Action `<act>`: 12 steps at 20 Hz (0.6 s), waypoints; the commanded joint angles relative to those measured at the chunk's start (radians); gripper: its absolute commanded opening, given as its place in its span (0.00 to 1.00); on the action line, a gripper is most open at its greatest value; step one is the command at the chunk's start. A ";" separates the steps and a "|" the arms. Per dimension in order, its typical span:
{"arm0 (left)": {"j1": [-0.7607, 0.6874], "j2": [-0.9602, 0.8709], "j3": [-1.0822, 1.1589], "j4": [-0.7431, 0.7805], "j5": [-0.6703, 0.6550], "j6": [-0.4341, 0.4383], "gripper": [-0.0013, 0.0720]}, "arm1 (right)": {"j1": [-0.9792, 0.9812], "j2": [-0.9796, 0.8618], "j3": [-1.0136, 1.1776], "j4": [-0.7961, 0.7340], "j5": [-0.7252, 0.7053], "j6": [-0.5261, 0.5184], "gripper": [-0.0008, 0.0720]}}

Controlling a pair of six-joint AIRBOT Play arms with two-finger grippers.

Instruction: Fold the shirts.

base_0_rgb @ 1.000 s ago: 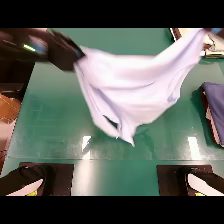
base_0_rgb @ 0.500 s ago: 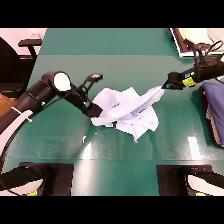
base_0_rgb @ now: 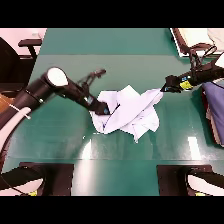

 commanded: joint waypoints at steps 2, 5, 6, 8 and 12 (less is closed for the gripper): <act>0.132 -0.001 0.126 0.208 0.217 -0.080 0.64 | 0.001 -0.001 -0.002 0.001 -0.002 0.000 0.03; 0.193 -0.068 0.126 0.192 0.245 -0.100 0.64 | 0.001 -0.001 -0.002 0.001 -0.006 0.000 0.03; 0.193 -0.108 0.126 0.179 0.231 -0.098 0.64 | 0.001 -0.001 -0.002 0.000 -0.006 0.000 0.03; 0.183 -0.199 0.126 0.106 0.238 -0.050 0.64 | 0.001 -0.001 -0.002 0.001 -0.006 0.001 0.03; 0.179 -0.358 0.126 -0.003 0.284 -0.038 0.64 | 0.001 -0.001 -0.002 0.001 -0.008 0.001 0.03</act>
